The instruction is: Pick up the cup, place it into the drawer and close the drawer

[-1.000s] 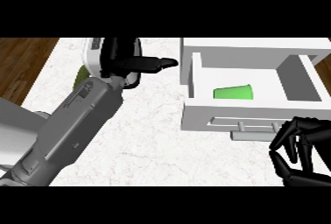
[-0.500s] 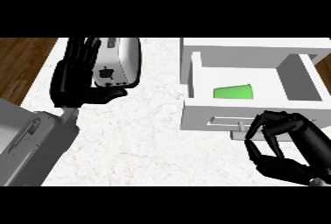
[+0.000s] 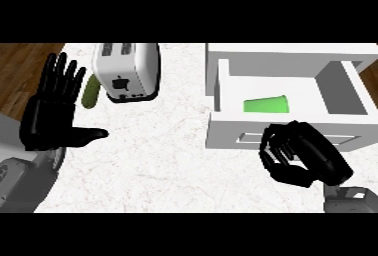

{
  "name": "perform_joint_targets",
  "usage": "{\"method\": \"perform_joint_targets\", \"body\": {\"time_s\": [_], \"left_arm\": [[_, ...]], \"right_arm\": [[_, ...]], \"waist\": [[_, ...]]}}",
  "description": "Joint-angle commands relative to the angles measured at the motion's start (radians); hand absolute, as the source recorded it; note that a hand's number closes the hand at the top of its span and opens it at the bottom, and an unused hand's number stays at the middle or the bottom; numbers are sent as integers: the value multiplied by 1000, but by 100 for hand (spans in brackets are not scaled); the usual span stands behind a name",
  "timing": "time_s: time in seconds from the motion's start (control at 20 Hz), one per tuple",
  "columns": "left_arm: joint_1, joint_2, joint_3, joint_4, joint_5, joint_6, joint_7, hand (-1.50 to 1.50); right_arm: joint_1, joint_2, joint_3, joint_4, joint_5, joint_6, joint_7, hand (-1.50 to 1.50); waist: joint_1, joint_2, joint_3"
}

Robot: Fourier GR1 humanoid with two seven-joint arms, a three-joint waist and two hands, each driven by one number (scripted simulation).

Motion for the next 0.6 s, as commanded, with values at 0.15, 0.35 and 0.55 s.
{"method": "perform_joint_targets", "body": {"time_s": [0.15, 0.35, 0.55], "left_arm": [[125, 23, 98, 8, -4, -167, -20, -150], [130, 46, 158, 7, 13, -192, 14, -150], [189, 13, 179, -41, -13, -208, 26, -150]], "right_arm": [[-105, 66, 16, 281, 134, -97, -79, -150], [-199, 67, 32, 420, 214, -98, -75, -150], [-275, 113, 13, 620, 253, -152, -138, -150]], "waist": [[-14, 1, 0], [-13, 1, 0], [-14, 1, 0]]}}
